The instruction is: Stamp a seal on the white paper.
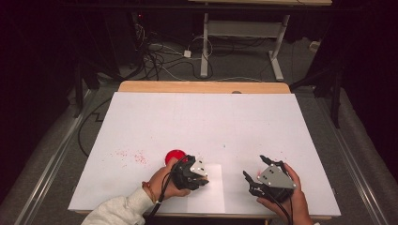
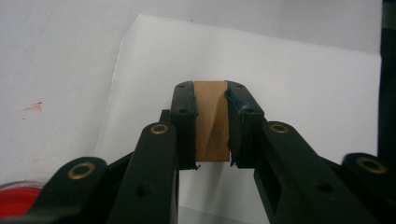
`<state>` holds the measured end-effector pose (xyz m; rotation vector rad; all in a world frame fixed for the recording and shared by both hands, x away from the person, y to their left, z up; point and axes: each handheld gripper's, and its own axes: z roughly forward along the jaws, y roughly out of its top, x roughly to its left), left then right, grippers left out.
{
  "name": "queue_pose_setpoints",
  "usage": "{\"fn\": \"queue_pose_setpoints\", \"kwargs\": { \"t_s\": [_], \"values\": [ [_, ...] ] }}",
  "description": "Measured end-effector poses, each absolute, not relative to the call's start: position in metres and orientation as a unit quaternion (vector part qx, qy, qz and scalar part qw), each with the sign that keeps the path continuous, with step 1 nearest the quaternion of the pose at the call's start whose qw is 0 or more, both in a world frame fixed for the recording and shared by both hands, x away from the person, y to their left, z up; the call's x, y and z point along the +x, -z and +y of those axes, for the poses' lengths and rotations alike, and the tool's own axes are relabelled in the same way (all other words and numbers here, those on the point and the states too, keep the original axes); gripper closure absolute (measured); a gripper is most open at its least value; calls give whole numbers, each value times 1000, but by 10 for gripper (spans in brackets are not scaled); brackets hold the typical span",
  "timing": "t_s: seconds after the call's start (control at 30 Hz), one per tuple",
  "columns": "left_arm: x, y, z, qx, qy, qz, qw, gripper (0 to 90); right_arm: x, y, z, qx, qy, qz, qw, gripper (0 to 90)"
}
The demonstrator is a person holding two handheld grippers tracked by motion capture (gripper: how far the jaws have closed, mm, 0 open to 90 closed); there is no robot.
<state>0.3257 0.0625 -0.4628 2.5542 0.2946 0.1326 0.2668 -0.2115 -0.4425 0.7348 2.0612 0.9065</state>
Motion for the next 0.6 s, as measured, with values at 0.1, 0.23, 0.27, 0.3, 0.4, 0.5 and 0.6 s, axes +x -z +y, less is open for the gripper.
{"fn": "queue_pose_setpoints", "kwargs": {
  "t_s": [0.1, 0.23, 0.27, 0.3, 0.4, 0.5, 0.6],
  "values": [
    [326, 464, 62, 952, -47, 111, 280, 736, 267, 442, -212, 287, -353, 806, 378, 281],
    [328, 465, 62, 952, -41, 119, 279, 736, 267, 443, -211, 287, -351, 808, 376, 281],
    [329, 466, 62, 951, -37, 125, 280, 736, 267, 443, -211, 286, -350, 809, 376, 281],
    [329, 466, 61, 951, -34, 129, 278, 736, 267, 443, -211, 286, -350, 809, 376, 281],
    [329, 465, 58, 953, -37, 131, 270, 737, 266, 443, -210, 286, -351, 808, 376, 281],
    [331, 465, 59, 954, -27, 133, 269, 737, 267, 443, -210, 285, -349, 810, 375, 281],
    [332, 465, 59, 954, -26, 133, 267, 737, 267, 444, -208, 284, -348, 811, 375, 281]
  ]
}}
